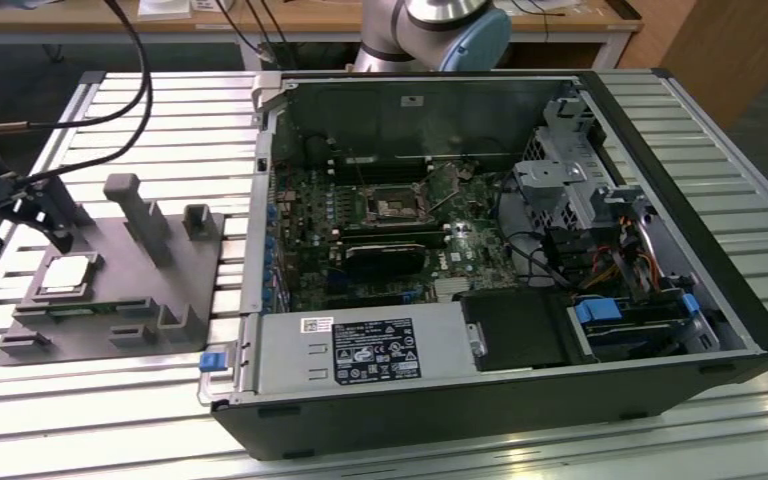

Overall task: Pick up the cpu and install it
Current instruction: 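Pick up the cpu and move it towards the insertion slot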

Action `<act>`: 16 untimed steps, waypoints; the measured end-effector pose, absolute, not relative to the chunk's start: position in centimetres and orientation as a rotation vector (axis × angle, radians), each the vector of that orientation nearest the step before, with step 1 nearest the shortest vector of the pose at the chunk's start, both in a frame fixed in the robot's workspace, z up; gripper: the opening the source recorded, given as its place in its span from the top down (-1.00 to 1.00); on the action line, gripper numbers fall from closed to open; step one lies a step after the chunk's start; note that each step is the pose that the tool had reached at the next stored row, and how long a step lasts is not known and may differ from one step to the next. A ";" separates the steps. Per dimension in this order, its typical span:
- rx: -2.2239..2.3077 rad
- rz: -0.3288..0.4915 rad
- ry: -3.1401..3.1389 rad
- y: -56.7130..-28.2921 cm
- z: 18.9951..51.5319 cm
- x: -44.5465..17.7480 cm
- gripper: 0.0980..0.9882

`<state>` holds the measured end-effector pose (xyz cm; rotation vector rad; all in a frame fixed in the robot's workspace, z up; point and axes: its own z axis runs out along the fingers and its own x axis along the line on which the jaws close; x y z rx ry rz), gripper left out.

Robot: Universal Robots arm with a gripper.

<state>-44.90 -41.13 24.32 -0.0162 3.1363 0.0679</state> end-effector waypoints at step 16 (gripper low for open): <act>-0.030 0.068 3.136 -41.1 21.9 -44.6 -0.49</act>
